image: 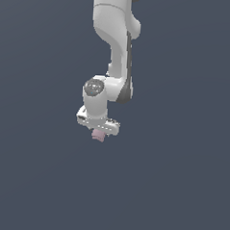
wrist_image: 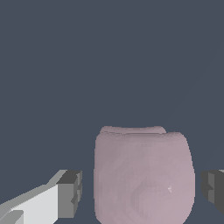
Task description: Pick up the object and move it to a goal position.
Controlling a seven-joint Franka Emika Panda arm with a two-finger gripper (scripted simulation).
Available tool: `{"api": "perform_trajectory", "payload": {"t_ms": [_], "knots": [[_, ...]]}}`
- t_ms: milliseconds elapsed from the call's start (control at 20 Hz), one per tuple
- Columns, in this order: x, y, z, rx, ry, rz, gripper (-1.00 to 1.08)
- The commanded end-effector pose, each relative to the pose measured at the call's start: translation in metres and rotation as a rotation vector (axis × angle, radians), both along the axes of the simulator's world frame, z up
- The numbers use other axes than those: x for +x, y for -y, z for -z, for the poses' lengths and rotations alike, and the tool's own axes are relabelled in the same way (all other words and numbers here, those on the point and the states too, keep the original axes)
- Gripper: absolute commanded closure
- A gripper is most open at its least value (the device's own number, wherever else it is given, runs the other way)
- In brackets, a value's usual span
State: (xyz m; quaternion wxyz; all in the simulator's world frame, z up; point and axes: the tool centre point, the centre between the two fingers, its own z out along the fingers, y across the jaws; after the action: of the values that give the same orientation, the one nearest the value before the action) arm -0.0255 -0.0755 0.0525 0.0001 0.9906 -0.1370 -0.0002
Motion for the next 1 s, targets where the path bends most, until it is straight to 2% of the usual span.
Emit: {"api": "perform_trajectory", "payload": {"t_ms": [0, 200, 250, 950], "knots": [[0.0001, 0.0003, 0.0087, 0.0, 0.001, 0.001, -0.92], [0.0008, 0.0002, 0.0128, 0.0, 0.001, 0.001, -0.92], [0.0008, 0.0002, 0.0128, 0.0, 0.001, 0.001, 1.08], [0.0042, -0.0018, 0.0121, 0.0, 0.002, 0.002, 1.08]]}}
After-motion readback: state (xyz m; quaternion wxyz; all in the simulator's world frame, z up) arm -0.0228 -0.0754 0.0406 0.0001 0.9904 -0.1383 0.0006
